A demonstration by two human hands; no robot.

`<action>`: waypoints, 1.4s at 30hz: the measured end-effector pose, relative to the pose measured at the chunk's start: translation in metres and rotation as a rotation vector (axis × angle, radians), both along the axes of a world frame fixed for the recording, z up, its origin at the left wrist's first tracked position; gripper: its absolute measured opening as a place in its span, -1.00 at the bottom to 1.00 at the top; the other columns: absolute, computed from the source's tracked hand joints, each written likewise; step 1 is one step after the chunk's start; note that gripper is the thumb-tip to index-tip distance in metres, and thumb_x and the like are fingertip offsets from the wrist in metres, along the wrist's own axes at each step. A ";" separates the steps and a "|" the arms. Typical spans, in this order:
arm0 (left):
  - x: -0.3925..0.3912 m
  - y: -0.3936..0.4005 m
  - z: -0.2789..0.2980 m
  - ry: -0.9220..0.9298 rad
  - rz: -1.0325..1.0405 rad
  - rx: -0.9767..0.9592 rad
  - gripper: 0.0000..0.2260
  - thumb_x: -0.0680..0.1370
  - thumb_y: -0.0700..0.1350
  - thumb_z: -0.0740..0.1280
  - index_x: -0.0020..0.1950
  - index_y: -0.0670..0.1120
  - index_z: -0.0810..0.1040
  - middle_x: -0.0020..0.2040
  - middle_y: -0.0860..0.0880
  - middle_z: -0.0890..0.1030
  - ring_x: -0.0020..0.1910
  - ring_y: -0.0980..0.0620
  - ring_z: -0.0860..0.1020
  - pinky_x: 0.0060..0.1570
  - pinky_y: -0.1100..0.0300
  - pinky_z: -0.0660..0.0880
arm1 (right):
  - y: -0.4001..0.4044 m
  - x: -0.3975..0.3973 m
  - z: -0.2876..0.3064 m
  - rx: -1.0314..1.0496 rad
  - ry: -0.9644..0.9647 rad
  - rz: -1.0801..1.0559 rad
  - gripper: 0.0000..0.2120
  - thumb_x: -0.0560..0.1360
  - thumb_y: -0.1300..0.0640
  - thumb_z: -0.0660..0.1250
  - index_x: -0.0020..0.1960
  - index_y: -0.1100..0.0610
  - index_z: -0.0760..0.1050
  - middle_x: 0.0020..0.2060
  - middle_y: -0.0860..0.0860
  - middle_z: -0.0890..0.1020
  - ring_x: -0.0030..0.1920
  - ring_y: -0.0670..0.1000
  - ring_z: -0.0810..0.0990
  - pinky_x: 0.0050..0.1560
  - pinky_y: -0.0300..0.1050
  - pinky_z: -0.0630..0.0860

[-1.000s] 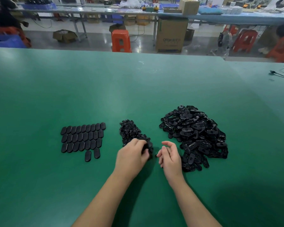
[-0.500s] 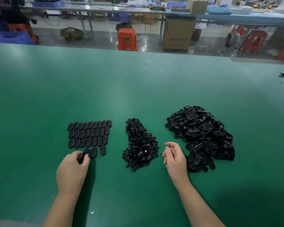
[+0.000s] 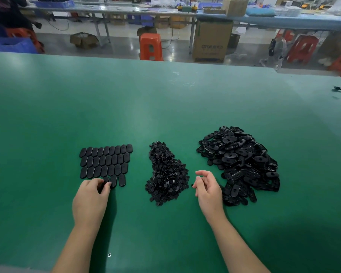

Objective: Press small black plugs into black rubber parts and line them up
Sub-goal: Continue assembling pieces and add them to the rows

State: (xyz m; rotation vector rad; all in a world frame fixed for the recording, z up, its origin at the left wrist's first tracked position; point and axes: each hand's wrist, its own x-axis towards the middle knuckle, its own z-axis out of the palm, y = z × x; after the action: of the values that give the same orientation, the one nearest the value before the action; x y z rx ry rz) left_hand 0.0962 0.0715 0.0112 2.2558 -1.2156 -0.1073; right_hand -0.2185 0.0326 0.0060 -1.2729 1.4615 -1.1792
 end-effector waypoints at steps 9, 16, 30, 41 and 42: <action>-0.006 0.000 -0.002 -0.030 -0.027 -0.004 -0.80 0.55 -0.01 0.43 0.08 -0.11 0.67 0.02 -0.04 0.61 -0.19 -0.02 0.48 -0.22 0.12 0.40 | 0.000 0.000 0.001 0.001 0.005 0.004 -0.86 0.67 0.14 0.23 0.07 -0.08 0.50 -0.29 -0.09 0.62 -0.41 -0.05 0.39 -0.41 -0.14 0.35; -0.009 -0.001 -0.002 -0.020 -0.038 -0.014 -0.82 0.57 -0.03 0.42 0.08 -0.11 0.67 0.02 -0.03 0.61 -0.19 -0.03 0.50 -0.20 0.10 0.42 | 0.000 0.000 0.001 0.009 0.004 0.006 -0.86 0.67 0.14 0.22 0.07 -0.07 0.51 -0.30 -0.11 0.61 -0.39 -0.02 0.38 -0.38 -0.05 0.35; -0.016 0.003 -0.007 -0.148 -0.119 -0.094 -0.93 0.49 -0.08 0.50 -0.04 -0.01 0.71 -0.06 0.04 0.58 -0.28 -0.04 0.55 -0.36 0.19 0.39 | 0.002 0.000 0.003 0.006 0.016 0.015 -0.85 0.67 0.14 0.22 0.04 -0.06 0.52 -0.31 -0.11 0.62 -0.40 -0.03 0.39 -0.39 -0.07 0.35; -0.017 0.001 -0.009 -0.152 -0.106 -0.090 -0.88 0.51 -0.07 0.49 0.01 -0.04 0.71 -0.04 0.00 0.60 -0.25 -0.07 0.57 -0.36 0.17 0.42 | 0.002 0.001 0.003 0.009 0.006 0.007 -0.84 0.66 0.14 0.23 0.02 -0.08 0.52 -0.32 -0.10 0.61 -0.40 -0.01 0.37 -0.39 -0.03 0.34; -0.018 0.000 -0.009 -0.154 -0.108 -0.092 -0.87 0.51 -0.07 0.49 0.02 -0.07 0.71 -0.04 -0.01 0.61 -0.24 -0.09 0.57 -0.36 0.16 0.42 | 0.002 0.001 0.003 0.008 0.007 0.007 -0.84 0.66 0.14 0.23 0.01 -0.09 0.52 -0.32 -0.10 0.61 -0.40 0.00 0.37 -0.39 -0.02 0.33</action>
State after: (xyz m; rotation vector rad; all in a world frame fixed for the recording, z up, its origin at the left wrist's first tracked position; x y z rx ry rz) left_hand 0.0784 0.0720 0.0021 2.1518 -1.3936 0.0817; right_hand -0.2172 0.0345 0.0091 -1.2774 1.4639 -1.1645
